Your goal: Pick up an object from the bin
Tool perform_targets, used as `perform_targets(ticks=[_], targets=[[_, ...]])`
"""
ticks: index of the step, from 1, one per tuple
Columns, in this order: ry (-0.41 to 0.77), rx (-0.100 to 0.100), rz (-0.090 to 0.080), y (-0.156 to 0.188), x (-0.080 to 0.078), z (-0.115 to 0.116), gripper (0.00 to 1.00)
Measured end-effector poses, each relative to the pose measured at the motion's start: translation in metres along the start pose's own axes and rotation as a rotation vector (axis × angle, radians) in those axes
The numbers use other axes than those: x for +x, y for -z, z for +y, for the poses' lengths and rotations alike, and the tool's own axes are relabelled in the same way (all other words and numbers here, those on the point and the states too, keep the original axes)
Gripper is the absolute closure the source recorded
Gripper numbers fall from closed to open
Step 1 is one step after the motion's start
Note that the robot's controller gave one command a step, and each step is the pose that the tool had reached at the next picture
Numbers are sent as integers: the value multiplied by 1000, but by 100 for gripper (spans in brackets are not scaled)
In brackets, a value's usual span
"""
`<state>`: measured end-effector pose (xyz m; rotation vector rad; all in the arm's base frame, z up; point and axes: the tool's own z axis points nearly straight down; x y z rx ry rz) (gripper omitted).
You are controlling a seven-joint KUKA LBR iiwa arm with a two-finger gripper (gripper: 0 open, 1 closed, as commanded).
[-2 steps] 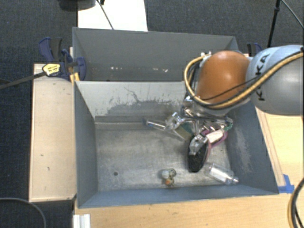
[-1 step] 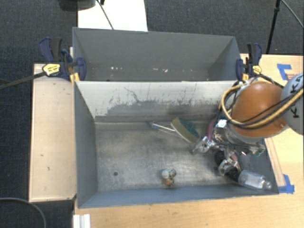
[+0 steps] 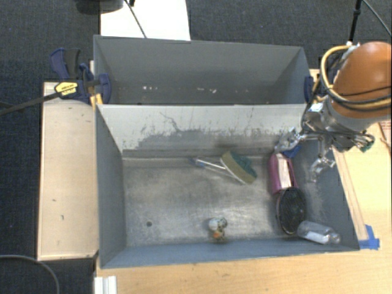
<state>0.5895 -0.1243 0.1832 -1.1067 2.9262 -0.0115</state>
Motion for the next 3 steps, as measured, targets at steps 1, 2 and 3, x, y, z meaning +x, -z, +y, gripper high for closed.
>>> perform_targets(ticks=[1,2,3], targets=[[237,-17,5,-110,-2,0,0],[232,-20,14,-109,2,-1,100],[264,-5,2,38,4,13,100]])
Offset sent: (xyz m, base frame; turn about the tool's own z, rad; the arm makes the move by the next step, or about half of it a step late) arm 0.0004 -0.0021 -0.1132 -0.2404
